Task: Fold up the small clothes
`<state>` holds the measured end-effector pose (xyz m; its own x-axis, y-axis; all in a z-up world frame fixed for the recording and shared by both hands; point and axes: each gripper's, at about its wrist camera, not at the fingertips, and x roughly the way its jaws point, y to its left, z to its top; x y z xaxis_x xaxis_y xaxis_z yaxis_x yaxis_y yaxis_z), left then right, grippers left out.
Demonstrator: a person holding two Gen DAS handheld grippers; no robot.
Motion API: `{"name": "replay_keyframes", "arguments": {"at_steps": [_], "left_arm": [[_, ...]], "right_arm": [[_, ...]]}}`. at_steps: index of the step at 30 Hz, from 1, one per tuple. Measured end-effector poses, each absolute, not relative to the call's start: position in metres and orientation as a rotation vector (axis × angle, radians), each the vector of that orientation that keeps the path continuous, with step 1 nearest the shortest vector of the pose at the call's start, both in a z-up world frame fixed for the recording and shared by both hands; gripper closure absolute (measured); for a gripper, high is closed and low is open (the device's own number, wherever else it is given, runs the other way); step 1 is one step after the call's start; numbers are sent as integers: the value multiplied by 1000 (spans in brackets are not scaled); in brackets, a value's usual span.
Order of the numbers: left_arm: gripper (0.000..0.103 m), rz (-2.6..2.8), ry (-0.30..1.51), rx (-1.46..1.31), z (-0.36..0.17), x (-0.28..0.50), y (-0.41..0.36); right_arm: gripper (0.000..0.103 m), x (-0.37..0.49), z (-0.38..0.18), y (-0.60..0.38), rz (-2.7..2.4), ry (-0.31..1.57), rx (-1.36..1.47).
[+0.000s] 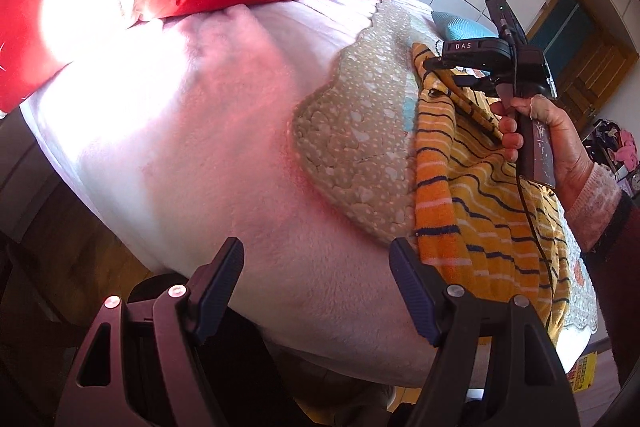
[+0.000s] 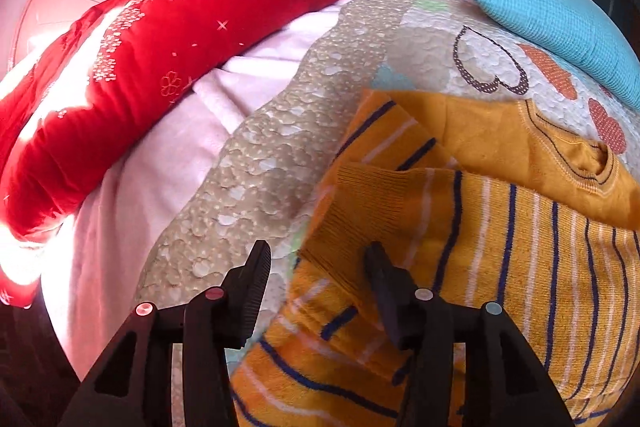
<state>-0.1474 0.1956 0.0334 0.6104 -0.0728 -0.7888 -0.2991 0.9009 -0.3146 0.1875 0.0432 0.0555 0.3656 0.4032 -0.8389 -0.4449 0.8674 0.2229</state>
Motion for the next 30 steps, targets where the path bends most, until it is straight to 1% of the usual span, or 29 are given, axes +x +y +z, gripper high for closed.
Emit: {"name": "replay_keyframes", "arguments": {"at_steps": [3, 4, 6, 7, 11, 16, 19, 21, 26, 27, 28, 30], "left_arm": [[29, 134, 909, -440, 37, -146, 194], [29, 132, 906, -438, 39, -145, 193], [29, 128, 899, -427, 43, -143, 191], [29, 125, 896, -420, 45, -142, 189], [29, 84, 892, -416, 51, -134, 180], [29, 2, 897, -422, 55, -115, 163], [29, -11, 918, -390, 52, -100, 153], [29, -27, 927, -373, 50, -91, 147], [29, -130, 978, -395, 31, -69, 136], [24, -145, 976, -405, 28, -66, 135], [16, -159, 960, -415, 26, -65, 134], [12, -164, 944, -436, 25, -66, 132]], "right_arm": [[48, 164, 75, 25, 605, 1046, 0], [47, 154, 81, 15, 616, 1048, 12], [40, 132, 86, -11, 632, 1072, 18], [40, 119, 85, -27, 636, 1086, 13], [40, 72, 67, -105, 578, 1157, 11], [40, 23, 36, -225, 338, 1218, 133], [40, -9, 33, -286, 316, 1176, 325], [36, -27, 36, -310, 276, 1148, 393], [36, -60, 33, -327, 329, 1089, 507], [36, -66, 32, -323, 348, 1078, 524], [36, -70, 30, -319, 369, 1073, 541], [36, -80, 24, -310, 417, 1065, 578]]}}
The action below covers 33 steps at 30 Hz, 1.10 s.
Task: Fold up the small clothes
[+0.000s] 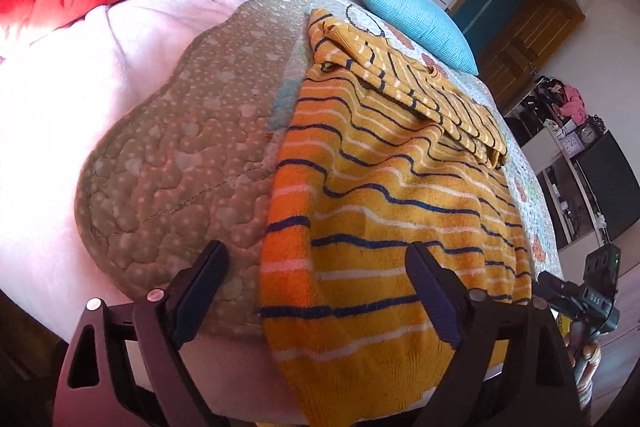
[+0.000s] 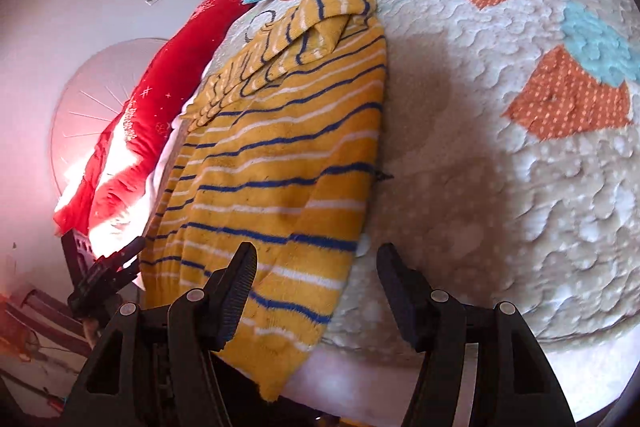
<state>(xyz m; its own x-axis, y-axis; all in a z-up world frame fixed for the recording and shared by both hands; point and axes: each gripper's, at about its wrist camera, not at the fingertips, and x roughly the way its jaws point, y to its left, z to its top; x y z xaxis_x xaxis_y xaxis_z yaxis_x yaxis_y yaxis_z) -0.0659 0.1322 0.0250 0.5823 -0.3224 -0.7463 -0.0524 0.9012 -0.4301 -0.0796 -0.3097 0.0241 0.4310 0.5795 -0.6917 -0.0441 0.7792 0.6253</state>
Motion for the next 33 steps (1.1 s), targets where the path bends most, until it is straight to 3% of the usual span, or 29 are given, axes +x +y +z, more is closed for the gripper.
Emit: {"name": "replay_keyframes", "arguments": {"at_steps": [13, 14, 16, 18, 24, 28, 30, 33], "left_arm": [[13, -248, 966, -380, 28, -91, 105], [15, -253, 970, -367, 29, -94, 102], [31, -278, 981, -360, 29, -99, 96], [36, -289, 994, -362, 27, -103, 93], [35, -337, 994, -491, 15, -106, 103], [25, -359, 1005, -576, 14, -99, 108], [15, -373, 1002, -595, 15, -96, 104], [14, -364, 991, -564, 20, -97, 96]], "right_arm": [[34, -107, 3, -273, 626, 1023, 742], [34, -107, 3, -271, 626, 1021, 748], [34, -107, 0, -269, 622, 1014, 773], [34, -107, -3, -269, 609, 1005, 804], [33, -112, -4, -268, 594, 958, 792], [29, -122, -5, -271, 612, 883, 782], [22, -125, 0, -264, 611, 880, 737], [6, -124, 10, -247, 649, 890, 667]]}}
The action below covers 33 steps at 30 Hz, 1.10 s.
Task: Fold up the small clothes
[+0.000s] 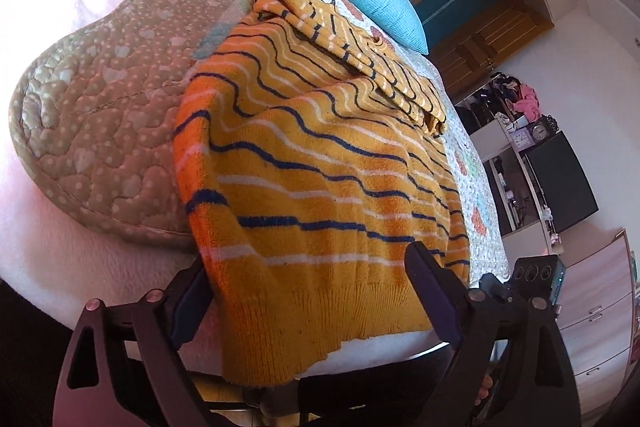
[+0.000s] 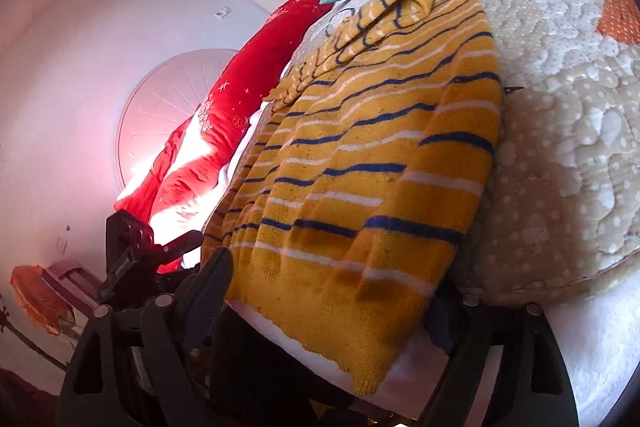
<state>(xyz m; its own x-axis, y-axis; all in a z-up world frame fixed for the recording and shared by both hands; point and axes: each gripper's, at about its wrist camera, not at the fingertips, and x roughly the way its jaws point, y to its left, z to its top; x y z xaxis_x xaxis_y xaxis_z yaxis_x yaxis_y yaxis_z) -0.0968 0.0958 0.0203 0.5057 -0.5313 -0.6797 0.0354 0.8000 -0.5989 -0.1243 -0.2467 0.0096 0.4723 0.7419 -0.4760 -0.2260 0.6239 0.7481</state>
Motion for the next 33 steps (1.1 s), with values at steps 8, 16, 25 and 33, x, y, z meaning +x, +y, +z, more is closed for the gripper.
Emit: {"name": "replay_keyframes", "arguments": {"at_steps": [8, 16, 25, 33], "left_arm": [[83, -268, 1039, -649, 11, -101, 124], [58, -268, 1027, -650, 11, -99, 111], [96, -206, 1021, -668, 37, -111, 117], [96, -279, 981, -584, 68, -159, 95]], "right_arm": [[8, -117, 8, -240, 688, 963, 722], [81, -104, -27, -226, 679, 1109, 813], [93, -124, -2, -234, 622, 1066, 731], [94, -177, 34, -255, 633, 1014, 626]]}}
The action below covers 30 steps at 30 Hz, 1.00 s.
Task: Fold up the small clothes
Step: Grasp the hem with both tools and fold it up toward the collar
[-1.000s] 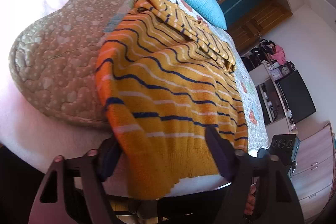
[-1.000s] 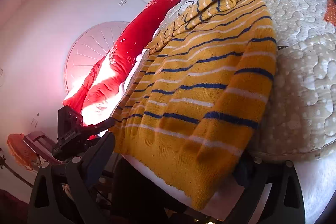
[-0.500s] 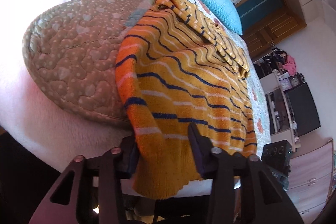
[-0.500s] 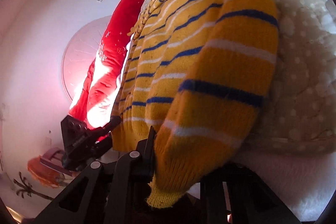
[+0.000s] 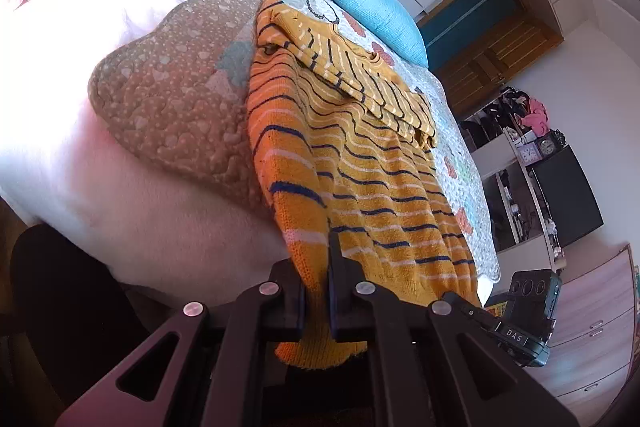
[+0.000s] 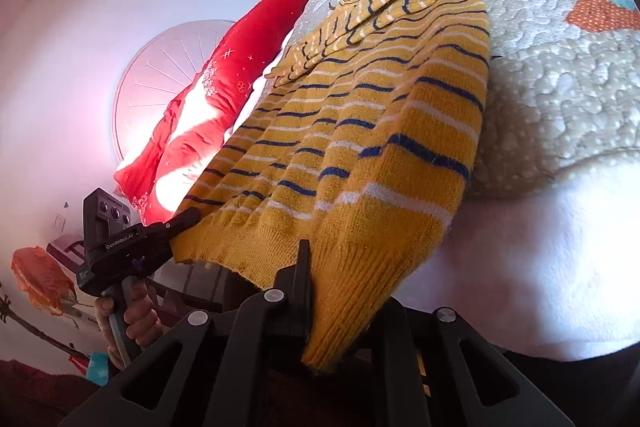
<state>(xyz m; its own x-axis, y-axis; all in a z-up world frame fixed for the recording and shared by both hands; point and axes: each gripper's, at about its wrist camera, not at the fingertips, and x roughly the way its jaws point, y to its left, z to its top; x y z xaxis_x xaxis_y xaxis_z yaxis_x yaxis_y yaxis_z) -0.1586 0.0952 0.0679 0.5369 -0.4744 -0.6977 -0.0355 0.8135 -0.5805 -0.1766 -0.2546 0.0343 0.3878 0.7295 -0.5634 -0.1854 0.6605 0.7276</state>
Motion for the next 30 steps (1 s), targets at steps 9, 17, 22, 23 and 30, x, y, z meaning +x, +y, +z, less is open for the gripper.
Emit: {"name": "replay_keyframes", "arguments": {"at_steps": [9, 17, 22, 23, 30], "left_arm": [[96, -290, 961, -577, 75, -134, 98], [96, -272, 874, -610, 117, -17, 104], [95, -198, 923, -600, 110, 87, 98], [95, -171, 942, -589, 104, 105, 97], [90, -122, 1068, -739, 58, 168, 111]], "right_arm": [[93, -147, 72, -248, 660, 965, 555], [94, -27, 139, -232, 625, 858, 389], [93, 81, 140, -221, 519, 880, 365], [93, 101, 134, -217, 494, 897, 363], [87, 182, 78, -213, 380, 1062, 395]]}}
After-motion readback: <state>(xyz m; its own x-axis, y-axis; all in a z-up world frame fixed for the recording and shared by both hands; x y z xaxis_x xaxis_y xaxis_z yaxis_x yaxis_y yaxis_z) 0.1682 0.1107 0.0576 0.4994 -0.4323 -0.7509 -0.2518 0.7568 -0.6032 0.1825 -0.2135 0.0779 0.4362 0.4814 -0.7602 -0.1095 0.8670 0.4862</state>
